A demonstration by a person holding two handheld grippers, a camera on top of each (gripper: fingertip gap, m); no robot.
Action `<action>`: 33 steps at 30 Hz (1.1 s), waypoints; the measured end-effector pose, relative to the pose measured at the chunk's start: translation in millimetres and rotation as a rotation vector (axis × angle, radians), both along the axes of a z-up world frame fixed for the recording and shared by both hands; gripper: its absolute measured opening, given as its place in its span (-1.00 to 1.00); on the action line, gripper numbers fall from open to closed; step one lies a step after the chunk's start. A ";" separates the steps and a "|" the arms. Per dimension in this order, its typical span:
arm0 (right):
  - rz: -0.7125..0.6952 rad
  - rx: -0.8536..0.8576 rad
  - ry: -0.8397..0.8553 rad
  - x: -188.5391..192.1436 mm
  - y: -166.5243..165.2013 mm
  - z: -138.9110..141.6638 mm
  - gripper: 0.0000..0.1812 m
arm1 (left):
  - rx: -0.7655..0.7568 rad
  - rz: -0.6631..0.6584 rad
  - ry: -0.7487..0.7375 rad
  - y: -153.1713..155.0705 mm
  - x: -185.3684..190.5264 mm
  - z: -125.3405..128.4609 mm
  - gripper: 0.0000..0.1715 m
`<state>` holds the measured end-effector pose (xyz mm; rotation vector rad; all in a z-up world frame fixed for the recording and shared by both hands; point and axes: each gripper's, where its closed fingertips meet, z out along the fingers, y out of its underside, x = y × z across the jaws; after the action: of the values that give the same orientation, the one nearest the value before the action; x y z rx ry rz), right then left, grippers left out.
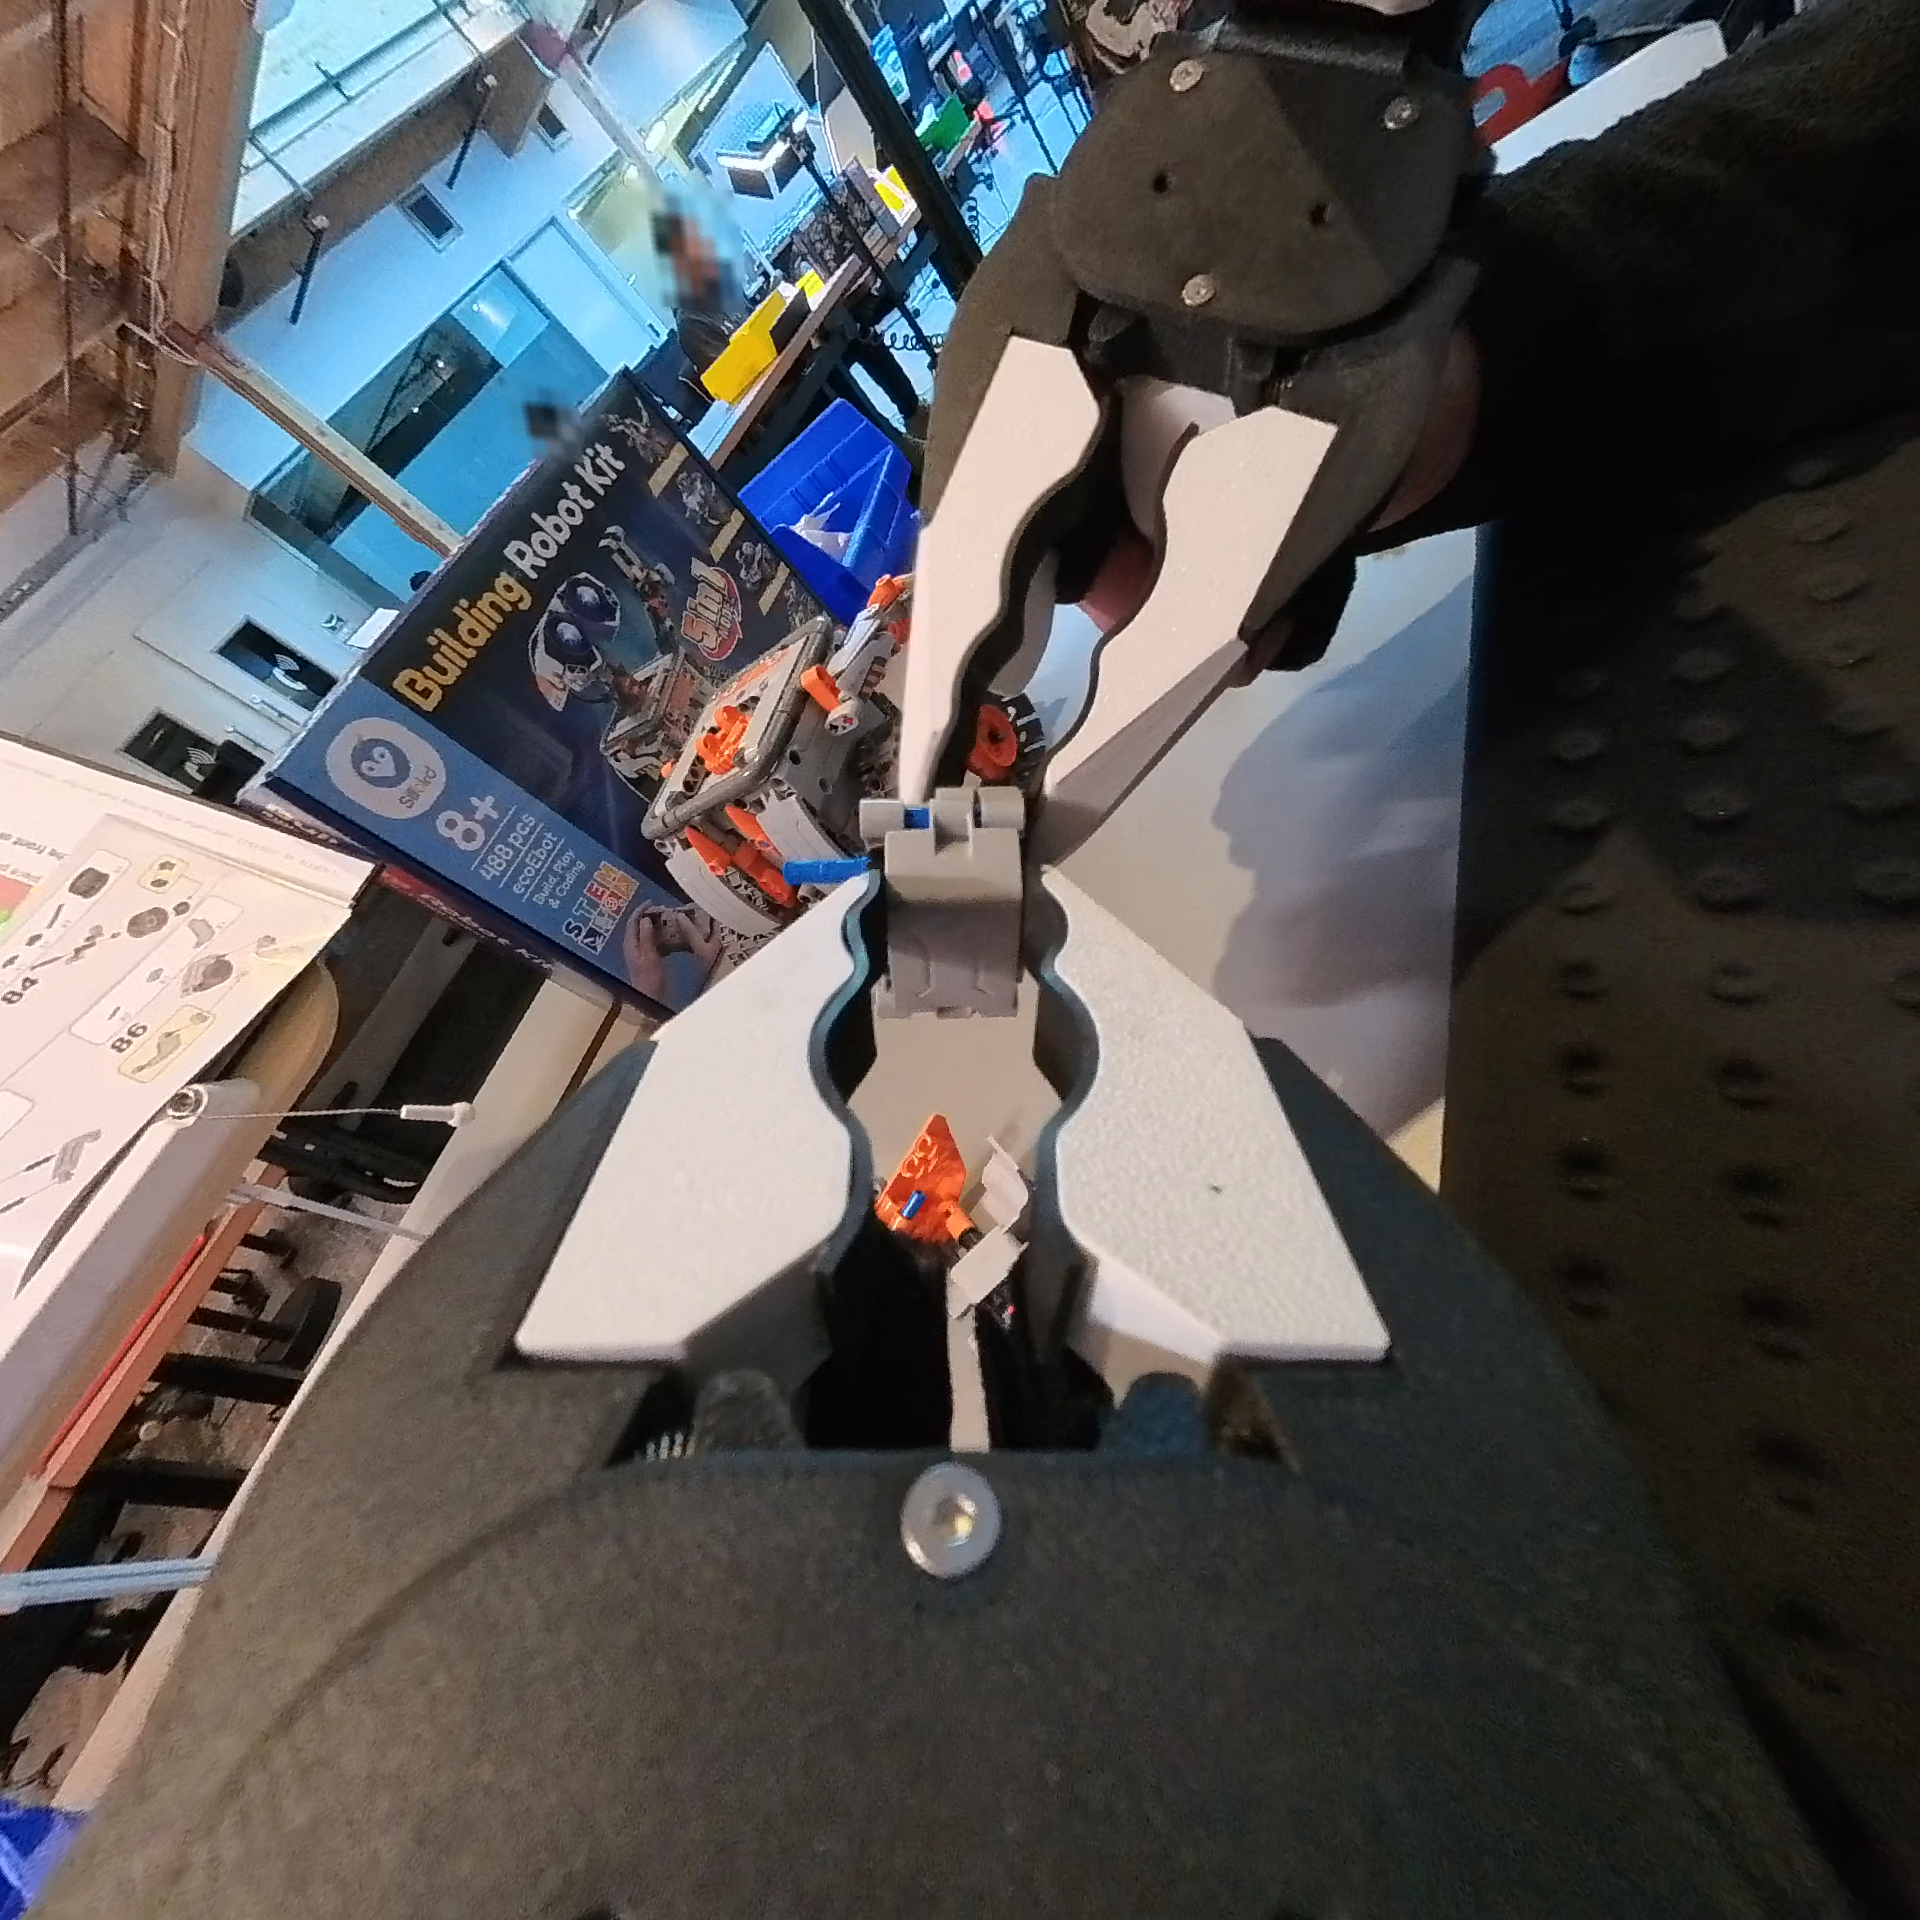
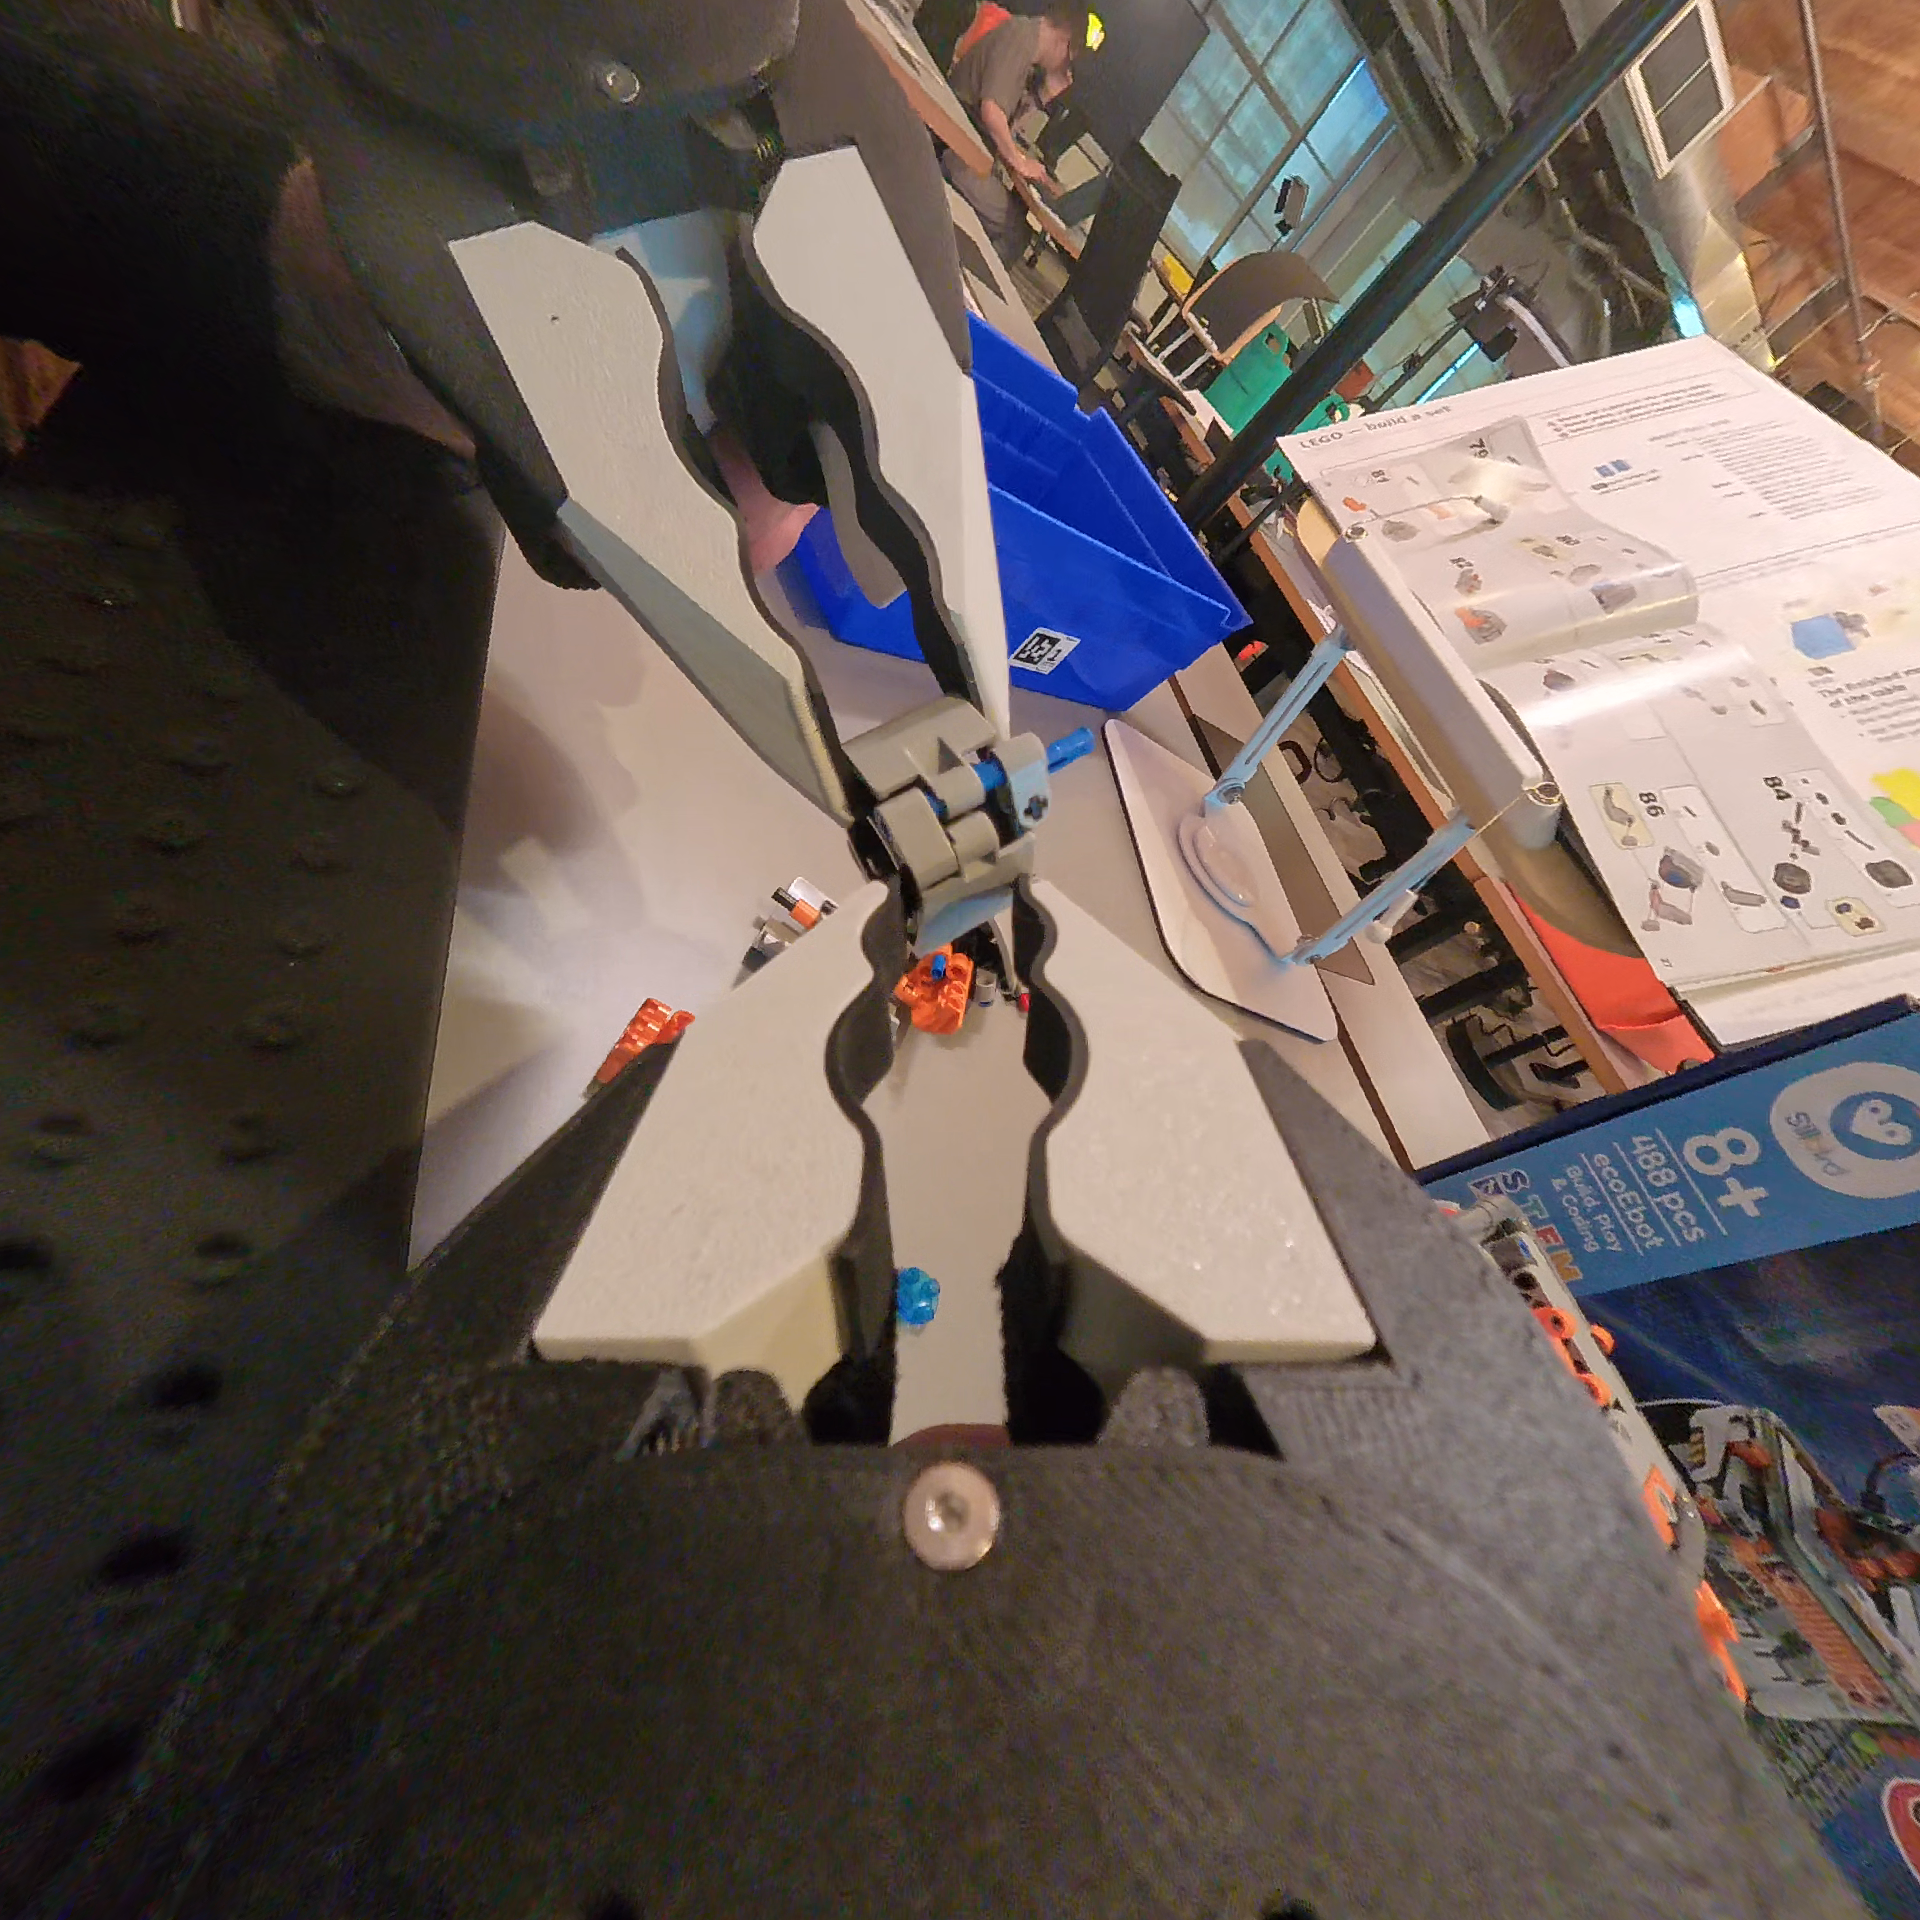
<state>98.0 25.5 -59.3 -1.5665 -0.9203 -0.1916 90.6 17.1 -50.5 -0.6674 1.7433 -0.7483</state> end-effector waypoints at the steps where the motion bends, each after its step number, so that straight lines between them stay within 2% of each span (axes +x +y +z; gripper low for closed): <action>1: -0.001 0.001 -0.005 -0.2 -0.1 0.0 -0.83 | -0.001 -0.001 -0.001 -0.2 -0.1 0.2 -0.73; 10: 0.007 0.017 0.022 -1.0 -0.3 4.9 -0.86 | -0.053 -0.005 -0.010 1.1 -0.8 5.0 -0.73; 14: 0.005 0.046 0.080 4.7 -1.1 14.4 -0.78 | -0.122 0.000 -0.018 6.6 -1.7 10.8 -0.73; 17: -0.013 0.052 0.122 11.9 0.0 18.7 -0.76 | -0.381 -0.069 -0.066 16.8 -10.4 35.5 -0.73; 21: -0.026 0.043 0.142 16.3 1.8 18.4 -0.76 | -0.807 -0.251 -0.178 44.7 -35.1 77.9 -0.73; 23: -0.027 0.040 0.145 16.6 2.2 18.0 -0.76 | -0.951 -0.309 -0.235 62.0 -45.2 91.3 -0.73; 28: -0.029 0.038 0.151 17.2 2.6 17.9 -0.75 | -1.148 -0.357 -0.280 88.6 -51.6 98.0 -0.73; 33: -0.034 0.037 0.151 18.4 2.5 18.0 -0.74 | -1.251 -0.340 -0.299 104.0 -49.6 95.9 -0.73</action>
<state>116.5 28.0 -41.3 -1.5412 -0.7681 -0.1119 41.0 121.1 45.3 -0.9833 0.9597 -2.0997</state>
